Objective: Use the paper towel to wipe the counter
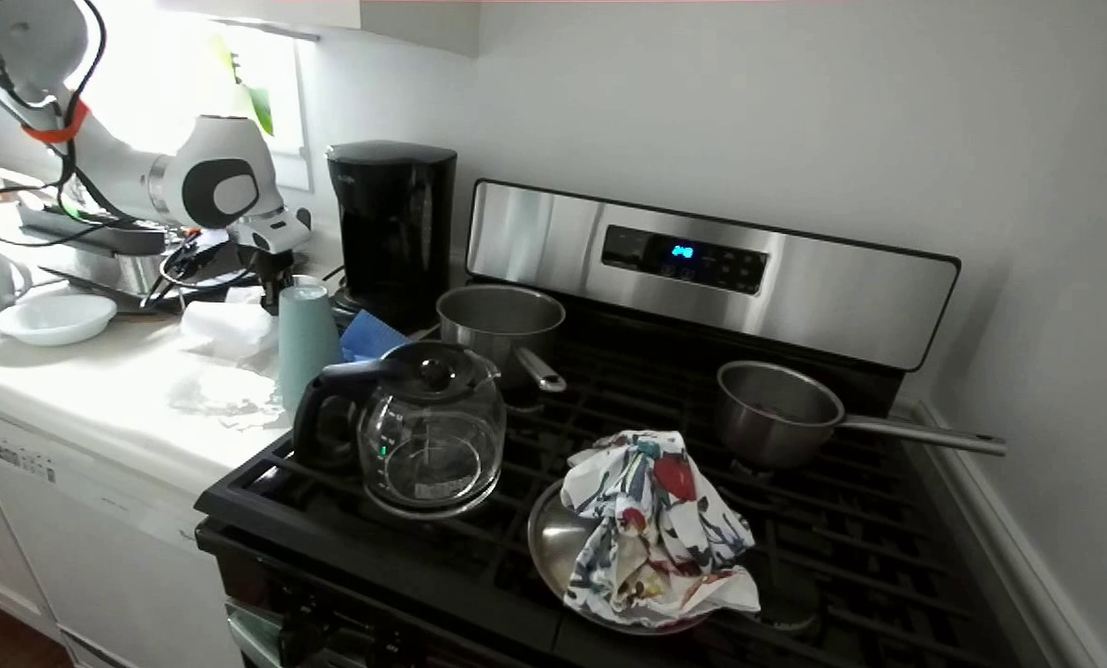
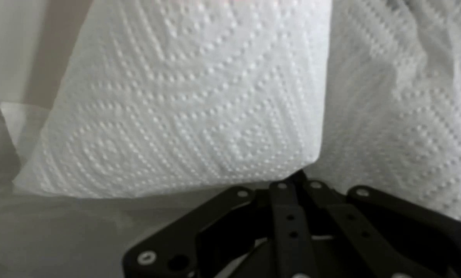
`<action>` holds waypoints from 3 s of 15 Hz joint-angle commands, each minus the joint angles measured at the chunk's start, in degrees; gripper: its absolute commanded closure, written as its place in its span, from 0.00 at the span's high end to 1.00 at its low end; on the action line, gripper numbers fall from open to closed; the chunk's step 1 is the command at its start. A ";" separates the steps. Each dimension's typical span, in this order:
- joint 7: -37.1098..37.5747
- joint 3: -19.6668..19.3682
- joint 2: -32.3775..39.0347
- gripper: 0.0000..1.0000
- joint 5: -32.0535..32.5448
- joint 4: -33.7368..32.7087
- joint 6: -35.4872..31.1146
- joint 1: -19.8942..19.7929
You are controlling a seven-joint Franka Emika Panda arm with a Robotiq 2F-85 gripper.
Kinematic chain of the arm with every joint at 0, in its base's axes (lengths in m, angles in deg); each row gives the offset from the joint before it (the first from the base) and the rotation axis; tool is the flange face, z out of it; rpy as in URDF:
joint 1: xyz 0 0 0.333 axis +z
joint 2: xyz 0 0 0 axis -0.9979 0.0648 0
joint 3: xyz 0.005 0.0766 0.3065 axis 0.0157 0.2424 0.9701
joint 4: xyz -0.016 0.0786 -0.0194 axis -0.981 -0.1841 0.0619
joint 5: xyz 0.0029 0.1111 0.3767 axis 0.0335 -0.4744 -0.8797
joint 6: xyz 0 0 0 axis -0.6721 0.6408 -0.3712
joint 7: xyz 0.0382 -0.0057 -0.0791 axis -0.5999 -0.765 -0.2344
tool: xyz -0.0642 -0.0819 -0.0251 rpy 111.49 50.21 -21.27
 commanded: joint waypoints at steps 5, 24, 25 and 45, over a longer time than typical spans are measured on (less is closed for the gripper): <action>-10.39 7.92 4.37 0.00 -14.55 -2.84 -2.15 -3.14; -6.49 2.48 -3.13 0.02 -8.51 -1.12 28.60 0.11; -6.49 2.48 -3.13 0.02 -8.52 -1.13 28.64 0.11; 8.33 -0.01 -3.32 0.00 3.28 3.31 57.66 1.76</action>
